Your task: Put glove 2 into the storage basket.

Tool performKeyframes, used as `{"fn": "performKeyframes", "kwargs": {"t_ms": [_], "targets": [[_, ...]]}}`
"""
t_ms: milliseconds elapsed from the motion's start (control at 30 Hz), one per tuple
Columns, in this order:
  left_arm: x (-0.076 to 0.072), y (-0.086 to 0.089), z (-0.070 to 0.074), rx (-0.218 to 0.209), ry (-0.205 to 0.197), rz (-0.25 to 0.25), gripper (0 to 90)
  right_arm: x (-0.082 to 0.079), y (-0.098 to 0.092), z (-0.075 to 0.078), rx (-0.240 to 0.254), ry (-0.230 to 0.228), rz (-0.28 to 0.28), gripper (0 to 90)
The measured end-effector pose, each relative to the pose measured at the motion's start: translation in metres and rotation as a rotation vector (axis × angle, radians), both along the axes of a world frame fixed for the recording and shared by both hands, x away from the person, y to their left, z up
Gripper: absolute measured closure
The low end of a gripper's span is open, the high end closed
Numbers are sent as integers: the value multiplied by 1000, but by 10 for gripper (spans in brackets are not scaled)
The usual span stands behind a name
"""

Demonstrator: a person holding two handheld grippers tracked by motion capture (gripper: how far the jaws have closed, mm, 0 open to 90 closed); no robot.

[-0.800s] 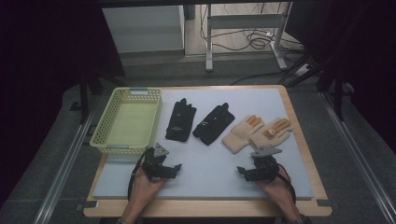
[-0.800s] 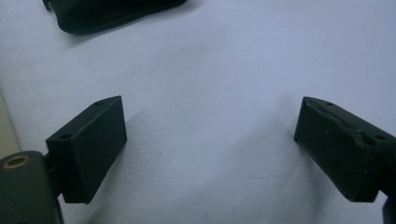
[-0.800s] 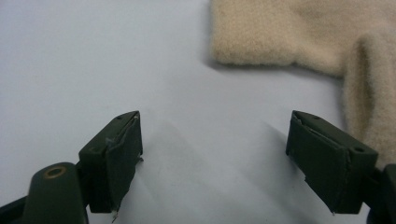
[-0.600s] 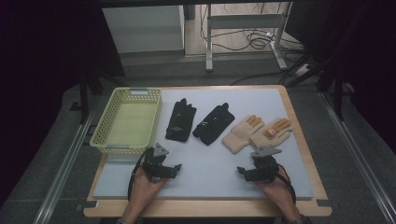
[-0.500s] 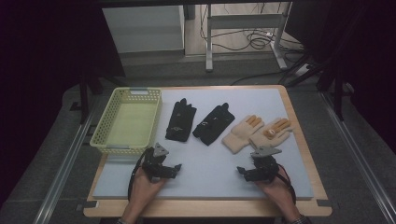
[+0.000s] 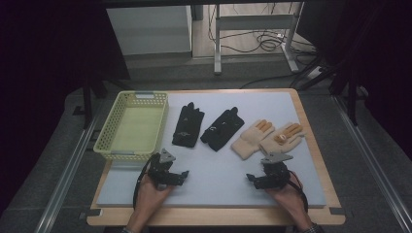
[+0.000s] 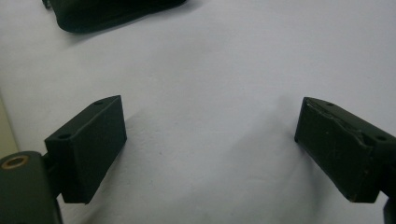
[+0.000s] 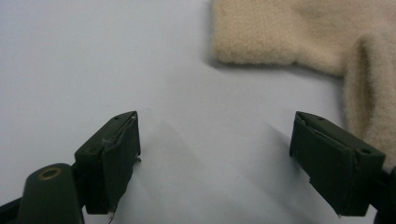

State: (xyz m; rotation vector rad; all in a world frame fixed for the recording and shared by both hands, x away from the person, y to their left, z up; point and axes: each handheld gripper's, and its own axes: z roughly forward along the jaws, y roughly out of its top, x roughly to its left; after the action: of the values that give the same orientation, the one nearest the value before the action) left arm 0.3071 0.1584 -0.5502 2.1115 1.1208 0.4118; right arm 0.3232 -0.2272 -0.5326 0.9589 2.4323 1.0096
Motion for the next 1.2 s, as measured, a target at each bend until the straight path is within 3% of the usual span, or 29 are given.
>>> {"fn": "performKeyframes", "kwargs": {"t_ms": [500,1200], "targets": [[0,0,0,-1,0,0,90,5,-1,6,48,9,-11,171],[0,0,0,-1,1,1,90,29,26,24,34,30,-17,196]]}}
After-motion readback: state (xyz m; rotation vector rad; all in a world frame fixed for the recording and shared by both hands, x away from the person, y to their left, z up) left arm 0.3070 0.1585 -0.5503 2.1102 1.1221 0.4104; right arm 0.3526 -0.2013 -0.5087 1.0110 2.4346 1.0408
